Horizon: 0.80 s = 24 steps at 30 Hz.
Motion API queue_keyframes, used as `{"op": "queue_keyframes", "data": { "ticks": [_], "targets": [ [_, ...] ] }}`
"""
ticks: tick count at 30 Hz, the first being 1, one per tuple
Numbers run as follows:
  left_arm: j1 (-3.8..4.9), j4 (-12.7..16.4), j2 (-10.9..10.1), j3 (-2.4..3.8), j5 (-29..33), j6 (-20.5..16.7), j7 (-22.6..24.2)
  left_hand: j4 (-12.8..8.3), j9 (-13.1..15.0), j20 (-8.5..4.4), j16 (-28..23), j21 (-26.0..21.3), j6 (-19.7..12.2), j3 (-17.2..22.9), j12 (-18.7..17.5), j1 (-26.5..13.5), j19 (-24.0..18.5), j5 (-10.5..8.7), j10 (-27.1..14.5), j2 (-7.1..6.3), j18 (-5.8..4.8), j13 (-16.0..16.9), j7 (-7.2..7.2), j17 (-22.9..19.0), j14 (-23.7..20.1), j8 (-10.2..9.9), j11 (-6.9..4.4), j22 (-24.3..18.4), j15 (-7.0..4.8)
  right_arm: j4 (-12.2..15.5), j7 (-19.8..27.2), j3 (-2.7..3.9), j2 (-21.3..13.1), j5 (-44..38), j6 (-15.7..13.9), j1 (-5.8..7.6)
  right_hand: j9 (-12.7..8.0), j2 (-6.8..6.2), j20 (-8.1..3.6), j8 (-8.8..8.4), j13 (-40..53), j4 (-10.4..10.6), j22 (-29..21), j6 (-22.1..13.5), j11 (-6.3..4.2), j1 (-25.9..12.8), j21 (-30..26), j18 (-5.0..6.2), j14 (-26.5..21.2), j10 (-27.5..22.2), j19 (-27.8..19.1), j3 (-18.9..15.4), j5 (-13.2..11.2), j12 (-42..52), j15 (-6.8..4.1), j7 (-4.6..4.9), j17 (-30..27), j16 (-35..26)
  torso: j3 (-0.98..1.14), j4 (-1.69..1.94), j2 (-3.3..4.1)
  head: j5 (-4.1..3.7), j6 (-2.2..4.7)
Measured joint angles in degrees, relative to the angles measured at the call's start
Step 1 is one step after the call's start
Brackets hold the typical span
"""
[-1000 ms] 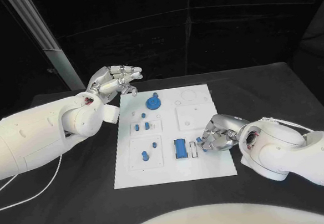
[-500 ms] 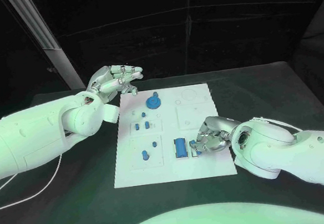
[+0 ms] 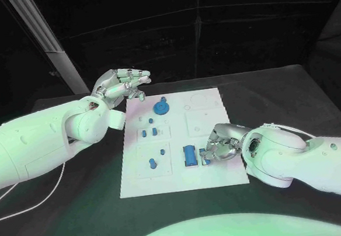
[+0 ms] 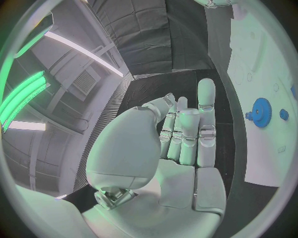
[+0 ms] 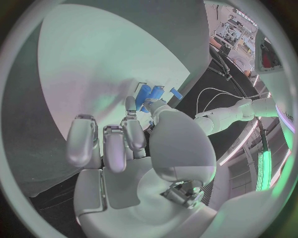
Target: Assemble the parts on the task board
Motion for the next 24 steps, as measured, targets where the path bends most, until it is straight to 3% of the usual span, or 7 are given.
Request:
{"op": "queue_keyframes", "data": {
  "ticks": [13, 15, 20, 24],
  "targets": [
    [0.01, 0.01, -0.02, 0.0, -0.08, 0.17, -0.1, 0.0, 0.0, 0.0, 0.0, 0.0, 0.0, 0.0, 0.0, 0.0, 0.0, 0.0, 0.0, 0.0, 0.0, 0.0, 0.0, 0.01, 0.0, 0.0, 0.0, 0.0, 0.0, -0.47, -1.13, 0.0, 0.36, -1.26, 1.14, 0.0, 0.71, -0.41, 0.0, -0.02, -0.17, 2.42, -0.03, -0.02, 0.21, -3.03, 0.0, 0.0, 0.0, 0.2, 0.0, -3.13, -2.05, -0.53, 0.0, 0.02, 0.0, 0.0, -0.01, 0.0, 0.0, 0.04, 0.06],
    [0.01, 0.01, -0.02, 0.0, -0.09, 0.18, -0.12, 0.0, 0.0, 0.0, 0.0, 0.0, 0.0, 0.0, 0.0, 0.0, 0.0, 0.0, 0.0, 0.0, 0.0, 0.0, 0.0, -0.01, 0.0, 0.0, 0.0, 0.0, 0.0, -0.55, -1.34, 0.0, 0.43, -1.54, 1.34, 0.0, 0.89, -0.65, 0.0, -0.03, -0.17, 2.68, -0.08, -0.02, 0.21, -3.5, 0.0, 0.0, 0.0, 0.2, 0.0, -4.11, -3.71, -0.52, 0.0, 0.02, 0.0, 0.0, -0.01, -0.01, 0.0, 0.04, 0.02],
    [0.01, 0.05, -0.03, 0.0, -0.45, 0.2, -0.14, 0.0, 0.0, 0.0, 0.0, 0.0, 0.0, 0.0, -0.01, 0.0, 0.0, 0.0, 0.0, 0.0, 0.0, 0.0, 0.0, -0.38, -0.21, 0.0, 0.0, 0.0, 0.22, -0.71, -1.65, 0.01, 0.51, -1.94, 1.74, 0.0, 1.44, 0.02, 0.0, -0.3, -0.15, 3.84, -0.19, -0.02, 0.21, -4.2, 0.0, 0.0, 0.0, 0.2, 0.0, -7.43, -11.54, -0.52, 0.0, 0.02, 0.0, 0.0, -0.01, -0.02, 0.0, -0.16, -0.05],
    [0.01, 0.07, -0.05, 0.0, -0.9, 0.24, -0.18, 0.0, 0.0, 0.0, 0.0, 0.0, 0.0, 0.0, -0.01, 0.0, 0.0, 0.0, 0.0, 0.0, 0.0, -0.01, 0.0, -0.38, -0.21, 0.0, 0.0, 0.0, 0.21, -0.71, -1.81, 0.01, 0.55, -2.15, 1.93, 0.01, 1.8, 0.16, 0.0, -0.67, -0.06, 4.56, -0.22, -0.02, 0.21, -4.34, 0.0, 0.0, 0.0, 0.2, 0.0, -9.22, -14.61, -0.78, 0.01, 0.02, 0.0, 0.0, 0.0, -0.02, 0.0, -0.19, 0.04]
  ]
}}
